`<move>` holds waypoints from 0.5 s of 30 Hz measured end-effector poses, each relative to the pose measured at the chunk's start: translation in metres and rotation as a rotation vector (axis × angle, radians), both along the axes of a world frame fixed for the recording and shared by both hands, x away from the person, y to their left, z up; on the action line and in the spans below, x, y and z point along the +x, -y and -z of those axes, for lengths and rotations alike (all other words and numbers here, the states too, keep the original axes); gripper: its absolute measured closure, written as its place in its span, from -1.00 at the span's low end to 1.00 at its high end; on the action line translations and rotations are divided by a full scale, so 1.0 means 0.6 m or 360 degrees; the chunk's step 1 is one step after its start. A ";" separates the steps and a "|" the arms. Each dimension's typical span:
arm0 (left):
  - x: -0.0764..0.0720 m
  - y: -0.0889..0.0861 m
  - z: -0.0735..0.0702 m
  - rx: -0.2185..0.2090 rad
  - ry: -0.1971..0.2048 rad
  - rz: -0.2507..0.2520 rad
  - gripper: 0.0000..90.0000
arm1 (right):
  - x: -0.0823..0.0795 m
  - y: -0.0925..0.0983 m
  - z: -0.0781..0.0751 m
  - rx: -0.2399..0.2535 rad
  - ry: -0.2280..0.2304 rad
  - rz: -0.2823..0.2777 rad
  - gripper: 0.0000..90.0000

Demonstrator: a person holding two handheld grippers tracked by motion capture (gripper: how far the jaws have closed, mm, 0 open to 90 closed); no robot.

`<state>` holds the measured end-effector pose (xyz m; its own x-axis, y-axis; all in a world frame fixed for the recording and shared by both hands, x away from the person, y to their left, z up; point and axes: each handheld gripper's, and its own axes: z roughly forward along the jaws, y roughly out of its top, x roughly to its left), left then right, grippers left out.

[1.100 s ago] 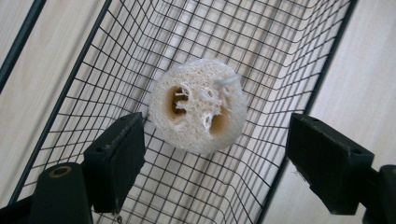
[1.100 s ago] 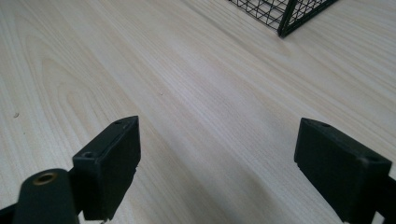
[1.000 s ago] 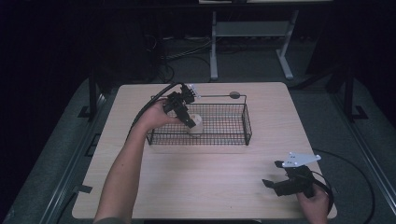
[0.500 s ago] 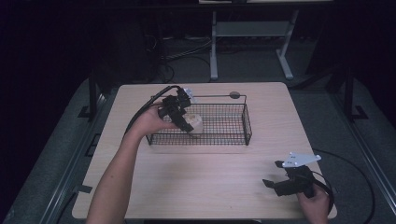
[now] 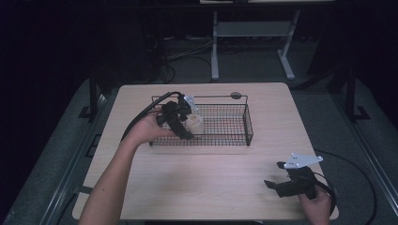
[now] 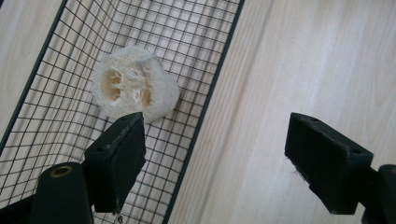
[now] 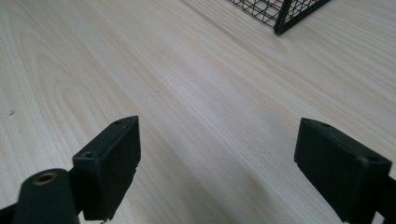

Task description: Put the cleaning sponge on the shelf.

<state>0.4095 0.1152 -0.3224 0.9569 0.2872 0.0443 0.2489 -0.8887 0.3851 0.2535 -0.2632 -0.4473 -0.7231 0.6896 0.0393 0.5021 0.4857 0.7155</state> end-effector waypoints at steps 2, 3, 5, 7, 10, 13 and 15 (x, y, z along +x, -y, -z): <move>-0.007 -0.001 -0.001 -0.0010 0.0005 0.0008 -0.57 | 0.000 0.000 0.000 -0.0002 0.0000 0.0001 -0.69; -0.014 -0.001 -0.002 -0.0027 0.0013 0.0018 -0.57 | 0.000 0.000 0.000 -0.0004 0.0002 0.0002 -0.69; -0.017 -0.001 -0.001 -0.0039 0.0021 0.0022 -0.57 | 0.000 0.001 0.000 -0.0001 0.0006 0.0008 -0.69; -0.022 -0.002 0.000 -0.0035 0.0022 0.0032 -0.57 | 0.000 0.001 0.000 0.0002 0.0007 0.0010 -0.69; -0.030 -0.005 0.002 -0.0046 0.0012 0.0029 -0.57 | 0.000 0.001 0.000 -0.0001 0.0008 0.0010 -0.69; -0.036 -0.010 0.003 -0.0068 0.0010 0.0033 -0.57 | 0.000 0.002 0.000 -0.0001 0.0006 0.0009 -0.69; -0.041 -0.012 0.006 -0.0081 0.0014 0.0036 -0.57 | 0.000 0.004 0.000 -0.0003 0.0007 0.0011 -0.69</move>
<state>0.3848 0.1226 -0.3259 0.9628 0.2675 0.0388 0.2253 -0.8733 0.4320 0.2533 -0.2654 -0.4473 -0.7184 0.6947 0.0348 0.5023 0.4835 0.7168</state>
